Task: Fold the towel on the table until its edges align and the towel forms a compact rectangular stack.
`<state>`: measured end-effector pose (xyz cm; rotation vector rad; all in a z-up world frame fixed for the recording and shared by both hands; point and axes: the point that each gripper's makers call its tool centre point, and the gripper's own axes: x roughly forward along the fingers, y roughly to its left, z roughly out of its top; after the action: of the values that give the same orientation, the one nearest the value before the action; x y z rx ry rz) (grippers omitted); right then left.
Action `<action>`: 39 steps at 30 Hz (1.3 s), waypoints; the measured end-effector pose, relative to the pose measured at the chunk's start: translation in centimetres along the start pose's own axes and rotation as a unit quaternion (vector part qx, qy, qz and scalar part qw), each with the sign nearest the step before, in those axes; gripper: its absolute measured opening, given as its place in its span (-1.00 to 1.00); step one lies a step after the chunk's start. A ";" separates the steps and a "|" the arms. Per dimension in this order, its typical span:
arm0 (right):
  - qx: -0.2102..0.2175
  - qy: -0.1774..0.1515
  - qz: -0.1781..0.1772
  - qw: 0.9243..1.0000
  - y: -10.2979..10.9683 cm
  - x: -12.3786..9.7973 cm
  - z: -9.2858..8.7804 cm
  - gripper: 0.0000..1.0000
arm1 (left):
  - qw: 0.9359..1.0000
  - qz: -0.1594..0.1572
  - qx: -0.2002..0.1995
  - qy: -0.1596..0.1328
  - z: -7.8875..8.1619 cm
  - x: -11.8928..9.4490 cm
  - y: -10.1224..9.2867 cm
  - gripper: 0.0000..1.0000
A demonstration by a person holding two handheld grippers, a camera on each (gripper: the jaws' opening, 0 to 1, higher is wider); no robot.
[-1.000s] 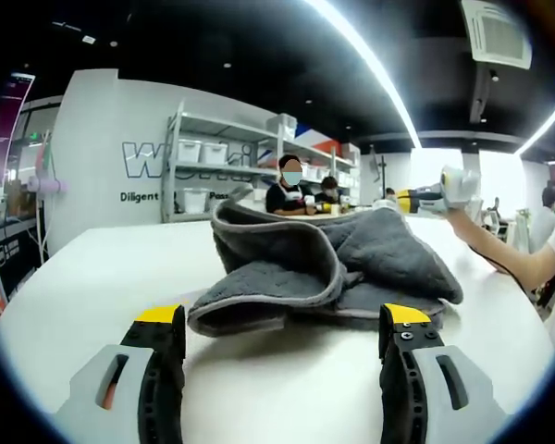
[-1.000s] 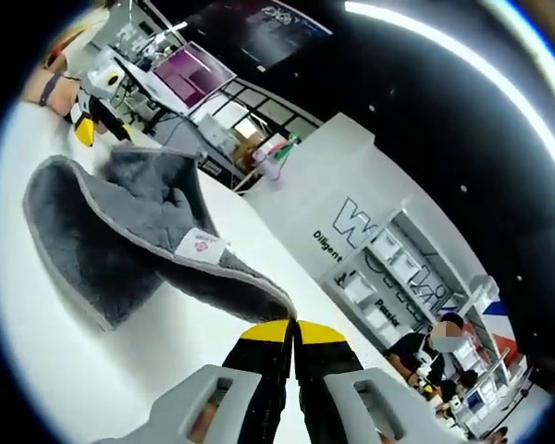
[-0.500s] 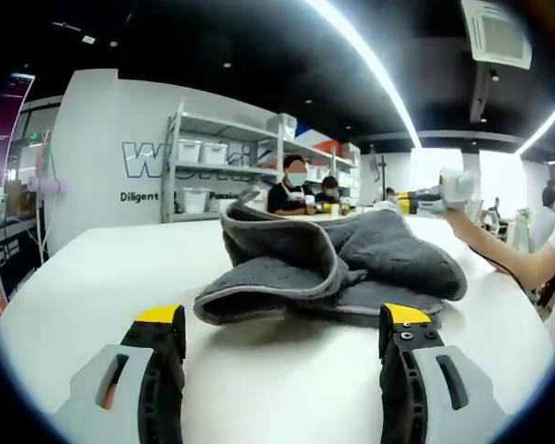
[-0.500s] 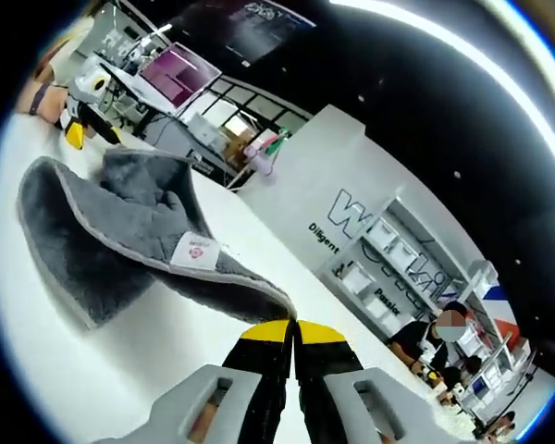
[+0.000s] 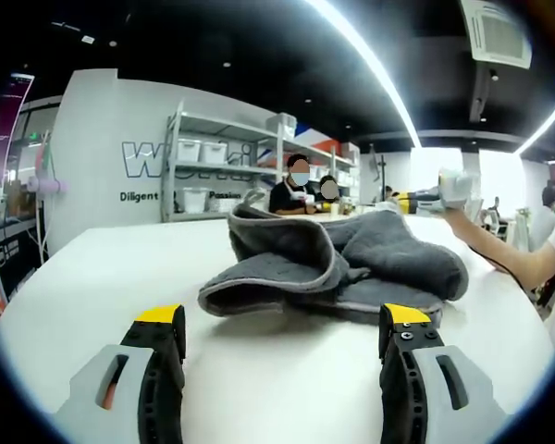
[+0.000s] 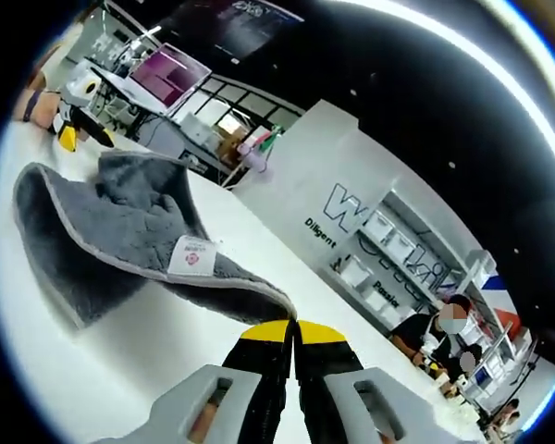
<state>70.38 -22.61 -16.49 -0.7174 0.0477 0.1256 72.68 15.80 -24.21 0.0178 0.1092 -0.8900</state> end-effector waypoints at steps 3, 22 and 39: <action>0.007 0.001 -0.003 1.000 -0.3 -0.1 -0.2 -1.00 | 1.000 0.000 0.000 0.000 0.0 0.0 -0.1 0.69; 0.046 0.012 -0.024 0.999 -2.0 -0.7 -1.7 -1.00 | 1.000 0.000 0.000 0.000 0.0 0.0 -0.1 0.69; 0.095 0.030 -0.042 0.994 -3.5 -1.0 -3.9 -1.00 | 1.000 0.000 0.000 0.001 0.0 0.0 0.1 0.69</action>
<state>69.88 -27.95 -17.05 -0.5311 0.0856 0.0182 72.76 15.80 -24.19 0.0191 0.1108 -0.8903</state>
